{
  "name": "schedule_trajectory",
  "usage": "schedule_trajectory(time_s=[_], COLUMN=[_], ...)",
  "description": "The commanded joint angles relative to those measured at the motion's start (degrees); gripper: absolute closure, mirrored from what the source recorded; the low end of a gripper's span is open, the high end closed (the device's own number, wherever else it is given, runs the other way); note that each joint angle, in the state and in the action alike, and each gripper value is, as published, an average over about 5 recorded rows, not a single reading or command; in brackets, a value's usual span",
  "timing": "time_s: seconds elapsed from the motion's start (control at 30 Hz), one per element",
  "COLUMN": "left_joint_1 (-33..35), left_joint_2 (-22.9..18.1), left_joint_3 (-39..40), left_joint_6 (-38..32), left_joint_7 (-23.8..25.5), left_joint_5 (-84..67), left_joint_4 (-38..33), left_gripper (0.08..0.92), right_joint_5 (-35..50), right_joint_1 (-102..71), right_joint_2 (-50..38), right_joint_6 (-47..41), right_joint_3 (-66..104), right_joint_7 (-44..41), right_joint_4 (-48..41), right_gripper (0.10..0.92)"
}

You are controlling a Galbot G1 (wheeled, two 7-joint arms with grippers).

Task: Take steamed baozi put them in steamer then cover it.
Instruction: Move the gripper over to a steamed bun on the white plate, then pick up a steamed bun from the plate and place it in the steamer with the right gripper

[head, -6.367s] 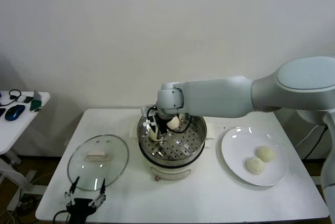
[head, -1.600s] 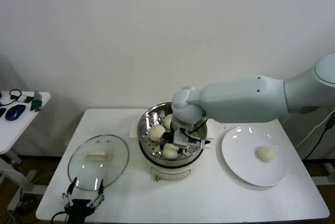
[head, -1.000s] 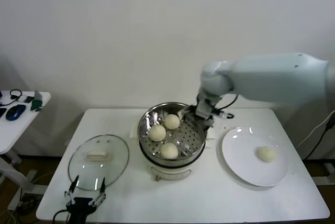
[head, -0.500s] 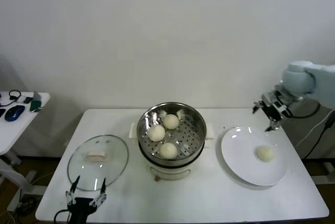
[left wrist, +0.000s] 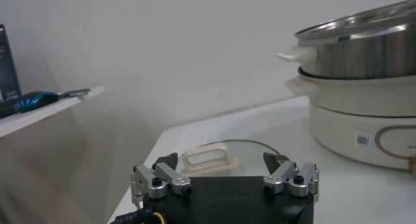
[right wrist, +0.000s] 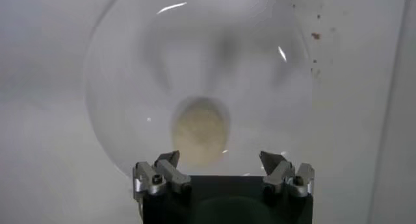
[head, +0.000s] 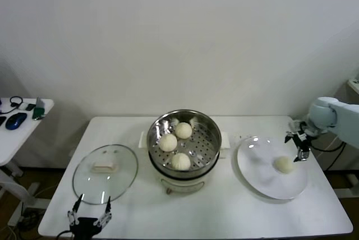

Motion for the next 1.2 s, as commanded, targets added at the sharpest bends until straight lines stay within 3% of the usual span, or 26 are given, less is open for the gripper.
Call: schedule_trajectory(time_s=[0.03,0.37,0.7,0.93,1.2], left_joint_1=[0.1,0.2,0.2,0.1,-0.3], left_joint_2=[-0.2,-0.2,-0.2,-0.2,0.1], left_joint_3=[0.0,0.2,0.1,0.4,0.8], left_joint_6=[0.1,0.1,0.1,0.1,0.4], left_joint_7=[0.0,0.0,-0.1,-0.1,0.0], left_joint_5=[0.2,0.5,0.4,0.6,0.9], left_joint_4=[-0.2,-0.2,-0.4,-0.4,-1.1], left_gripper=[0.177,0.177,0.177,0.177,0.177], right_joint_5=[-1.8,-3.5,-3.1,1.0,18.9], right_joint_1=[-12.3,-15.0,-14.1,-2.6,32.4], right_joint_2=[2.8,4.0,4.1,0.9,3.1], right_joint_6=[-0.1,1.7,3.1,2.4,-2.0], right_joint_3=[8.8,11.7,12.4,5.7,-16.7], right_joint_7=[-1.5,-1.4,-1.8,-1.9,-1.9], right_joint_4=[-7.9,-11.6,-11.3,-2.0,16.4], right_gripper=[0.203,0.204,0.297,0.353,0.355])
